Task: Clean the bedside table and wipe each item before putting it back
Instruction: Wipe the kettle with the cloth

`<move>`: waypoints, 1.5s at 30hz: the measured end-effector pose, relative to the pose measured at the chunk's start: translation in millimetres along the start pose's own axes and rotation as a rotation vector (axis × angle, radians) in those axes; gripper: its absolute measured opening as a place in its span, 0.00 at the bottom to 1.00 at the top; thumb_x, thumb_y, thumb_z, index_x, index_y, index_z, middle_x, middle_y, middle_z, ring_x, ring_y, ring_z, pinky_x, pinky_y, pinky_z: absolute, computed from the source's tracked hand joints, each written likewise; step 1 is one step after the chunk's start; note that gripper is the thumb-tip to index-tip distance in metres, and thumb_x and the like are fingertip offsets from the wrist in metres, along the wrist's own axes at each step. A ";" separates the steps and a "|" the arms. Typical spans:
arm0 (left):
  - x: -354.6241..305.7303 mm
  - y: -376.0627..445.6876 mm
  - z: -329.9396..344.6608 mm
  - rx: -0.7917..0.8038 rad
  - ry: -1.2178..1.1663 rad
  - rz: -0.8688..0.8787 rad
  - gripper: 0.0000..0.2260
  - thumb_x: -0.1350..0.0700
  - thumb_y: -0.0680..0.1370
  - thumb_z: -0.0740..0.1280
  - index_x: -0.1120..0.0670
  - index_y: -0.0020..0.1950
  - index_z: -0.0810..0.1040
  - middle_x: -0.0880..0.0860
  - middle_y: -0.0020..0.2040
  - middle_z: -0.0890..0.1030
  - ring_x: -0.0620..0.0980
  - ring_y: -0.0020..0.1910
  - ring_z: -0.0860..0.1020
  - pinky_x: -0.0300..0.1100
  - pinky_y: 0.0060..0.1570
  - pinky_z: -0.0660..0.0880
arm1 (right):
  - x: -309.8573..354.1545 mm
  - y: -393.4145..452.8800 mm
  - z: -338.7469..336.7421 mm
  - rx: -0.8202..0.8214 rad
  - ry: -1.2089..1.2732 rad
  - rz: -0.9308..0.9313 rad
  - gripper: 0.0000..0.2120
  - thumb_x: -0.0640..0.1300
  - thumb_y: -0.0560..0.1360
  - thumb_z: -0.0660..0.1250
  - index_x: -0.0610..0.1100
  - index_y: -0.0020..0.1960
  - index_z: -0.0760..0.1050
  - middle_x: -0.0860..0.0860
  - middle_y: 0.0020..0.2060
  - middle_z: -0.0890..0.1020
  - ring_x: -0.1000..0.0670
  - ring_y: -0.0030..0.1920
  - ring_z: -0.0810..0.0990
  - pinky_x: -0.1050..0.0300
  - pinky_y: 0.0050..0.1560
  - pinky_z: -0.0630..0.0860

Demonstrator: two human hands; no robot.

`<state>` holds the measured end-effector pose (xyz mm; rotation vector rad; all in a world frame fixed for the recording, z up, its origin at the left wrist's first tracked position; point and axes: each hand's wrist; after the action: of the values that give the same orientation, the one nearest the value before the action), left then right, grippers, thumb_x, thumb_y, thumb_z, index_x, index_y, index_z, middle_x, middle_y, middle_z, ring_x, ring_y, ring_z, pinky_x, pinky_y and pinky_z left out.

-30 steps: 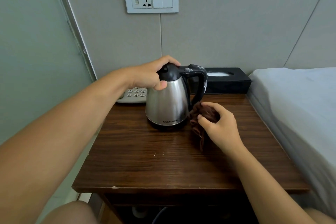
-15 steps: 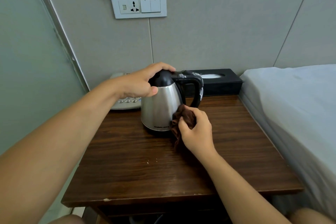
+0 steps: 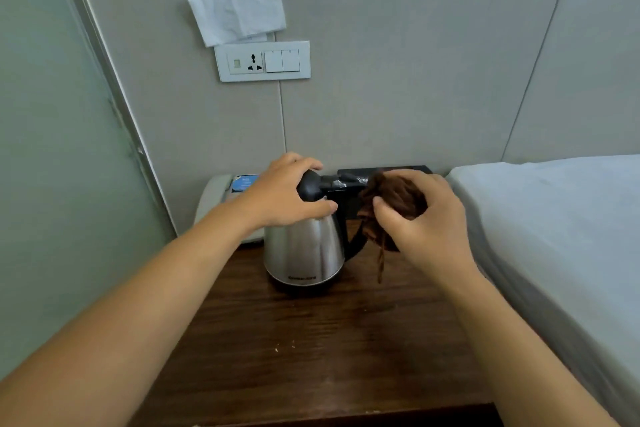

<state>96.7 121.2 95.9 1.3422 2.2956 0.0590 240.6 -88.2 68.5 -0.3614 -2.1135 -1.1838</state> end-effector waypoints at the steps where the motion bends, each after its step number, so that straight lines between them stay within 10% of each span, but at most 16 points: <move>1: 0.5 -0.5 5.7 -0.062 -0.018 0.039 0.35 0.32 0.68 0.74 0.46 0.71 0.74 0.45 0.67 0.71 0.49 0.69 0.69 0.47 0.70 0.67 | -0.7 11.7 -1.4 -0.008 -0.047 -0.049 0.17 0.47 0.74 0.76 0.56 0.61 0.81 0.53 0.54 0.79 0.64 0.54 0.76 0.76 0.56 0.69; 5: 3.3 -2.8 14.9 -0.153 -0.139 0.099 0.28 0.38 0.66 0.76 0.44 0.64 0.78 0.43 0.64 0.77 0.46 0.65 0.74 0.48 0.66 0.72 | -6.6 44.0 19.0 0.195 -0.252 -0.261 0.22 0.49 0.75 0.75 0.53 0.68 0.78 0.48 0.63 0.72 0.48 0.63 0.73 0.55 0.66 0.73; 8: 5.0 -1.7 15.4 -0.144 -0.199 0.099 0.25 0.39 0.63 0.74 0.38 0.59 0.77 0.40 0.55 0.79 0.45 0.55 0.78 0.52 0.57 0.77 | -10.1 45.9 44.0 0.268 -0.555 -0.499 0.24 0.53 0.73 0.73 0.52 0.69 0.77 0.44 0.63 0.73 0.40 0.54 0.71 0.42 0.54 0.75; 14: 9.7 -0.3 17.9 -0.143 -0.208 0.112 0.25 0.40 0.65 0.77 0.38 0.60 0.77 0.39 0.54 0.78 0.43 0.54 0.78 0.49 0.55 0.78 | -18.5 49.3 37.1 0.245 -0.608 -0.603 0.23 0.48 0.68 0.77 0.48 0.62 0.80 0.42 0.57 0.76 0.39 0.48 0.73 0.46 0.39 0.78; 45: 2.4 -3.9 20.0 -0.141 -0.195 0.094 0.23 0.45 0.67 0.80 0.41 0.59 0.78 0.40 0.54 0.77 0.44 0.53 0.77 0.50 0.56 0.77 | -4.7 49.6 24.5 0.334 -0.558 -0.457 0.16 0.47 0.71 0.75 0.49 0.59 0.81 0.47 0.54 0.74 0.42 0.51 0.75 0.46 0.41 0.79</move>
<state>101.0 117.2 76.2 1.3210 2.0282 0.1133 260.1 -40.3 88.5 -0.0490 -2.9446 -1.0115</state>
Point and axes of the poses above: each hand's wrist, its own y-axis towards the middle knuckle, its own z-axis out of the palm, x = y × z
